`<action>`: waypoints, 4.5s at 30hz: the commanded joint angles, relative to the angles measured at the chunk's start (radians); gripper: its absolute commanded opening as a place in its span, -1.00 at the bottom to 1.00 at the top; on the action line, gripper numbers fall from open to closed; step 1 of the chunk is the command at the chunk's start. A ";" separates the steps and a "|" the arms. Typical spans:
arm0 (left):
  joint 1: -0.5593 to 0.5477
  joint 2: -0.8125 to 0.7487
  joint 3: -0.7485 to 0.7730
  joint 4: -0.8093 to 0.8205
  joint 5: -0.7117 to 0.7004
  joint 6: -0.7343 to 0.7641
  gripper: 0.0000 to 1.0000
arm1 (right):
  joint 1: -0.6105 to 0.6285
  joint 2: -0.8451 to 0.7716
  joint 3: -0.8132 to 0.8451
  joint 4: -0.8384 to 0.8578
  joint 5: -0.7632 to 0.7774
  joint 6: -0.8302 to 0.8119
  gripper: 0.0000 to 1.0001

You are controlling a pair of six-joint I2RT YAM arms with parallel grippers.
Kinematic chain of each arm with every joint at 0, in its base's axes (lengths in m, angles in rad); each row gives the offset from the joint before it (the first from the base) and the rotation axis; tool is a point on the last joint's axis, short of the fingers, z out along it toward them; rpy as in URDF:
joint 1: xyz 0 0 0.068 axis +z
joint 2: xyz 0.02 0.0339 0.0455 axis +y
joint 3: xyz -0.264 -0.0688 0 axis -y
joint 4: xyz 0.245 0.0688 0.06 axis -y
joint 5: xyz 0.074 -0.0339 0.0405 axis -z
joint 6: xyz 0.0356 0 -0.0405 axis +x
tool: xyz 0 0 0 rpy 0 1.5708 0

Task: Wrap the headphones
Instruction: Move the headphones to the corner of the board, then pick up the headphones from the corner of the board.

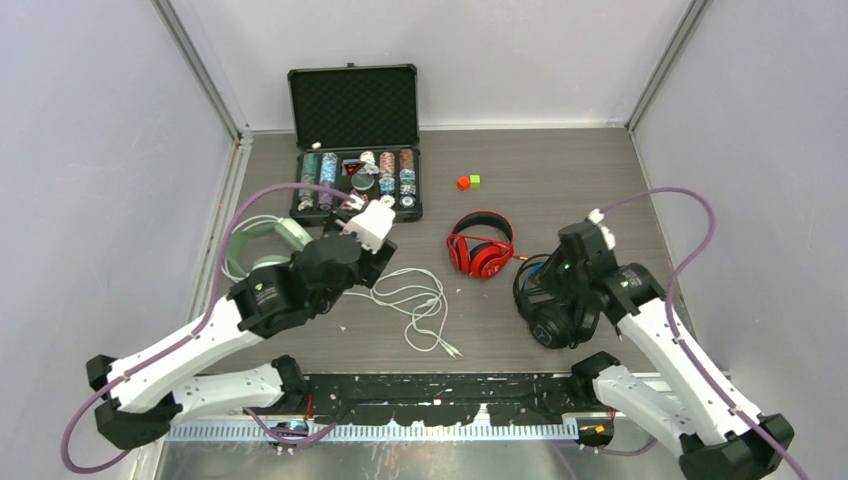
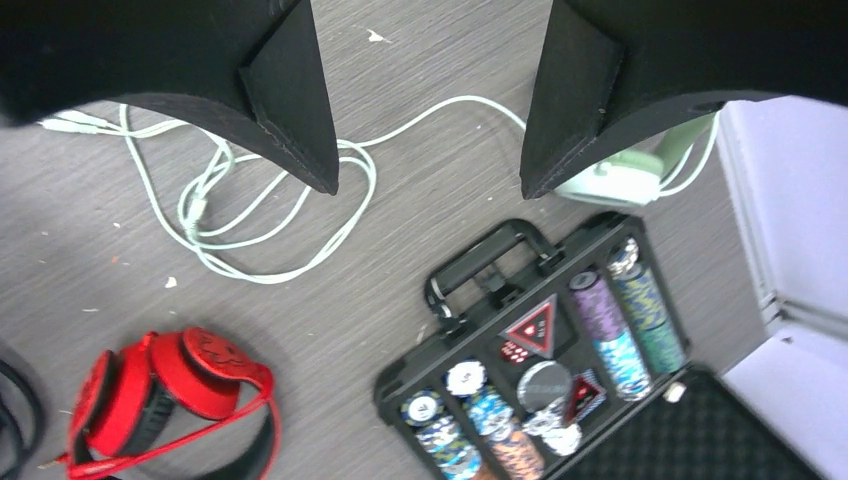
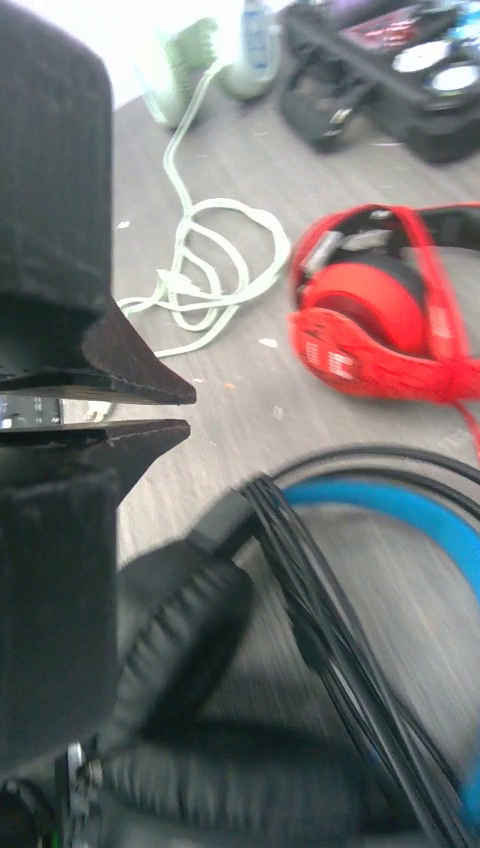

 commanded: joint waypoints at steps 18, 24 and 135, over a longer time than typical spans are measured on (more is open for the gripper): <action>0.001 -0.163 -0.113 0.057 -0.037 -0.052 0.49 | 0.423 0.327 -0.257 0.439 0.372 0.236 -0.73; 0.074 -0.086 -0.123 0.030 0.144 -0.176 0.52 | 0.422 0.357 -0.300 0.441 0.466 0.248 -0.73; 0.754 -0.114 -0.191 -0.002 0.340 -0.638 -0.82 | 0.808 1.073 1.045 0.057 0.355 0.356 0.46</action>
